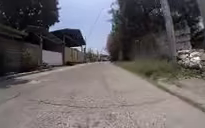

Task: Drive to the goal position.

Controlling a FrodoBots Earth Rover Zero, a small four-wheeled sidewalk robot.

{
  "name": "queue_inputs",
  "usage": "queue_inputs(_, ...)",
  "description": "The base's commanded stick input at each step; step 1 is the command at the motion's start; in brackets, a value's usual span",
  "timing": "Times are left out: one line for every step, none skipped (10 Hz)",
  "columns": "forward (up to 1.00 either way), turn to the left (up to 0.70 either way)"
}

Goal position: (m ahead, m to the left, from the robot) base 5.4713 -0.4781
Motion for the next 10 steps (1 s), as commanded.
queue_inputs(1.00,-0.03)
queue_inputs(1.00,-0.03)
queue_inputs(1.00,-0.03)
queue_inputs(1.00,-0.02)
queue_inputs(1.00,-0.02)
queue_inputs(1.00,-0.02)
queue_inputs(1.00,-0.02)
queue_inputs(1.00,-0.02)
queue_inputs(1.00,-0.10)
queue_inputs(1.00,-0.36)
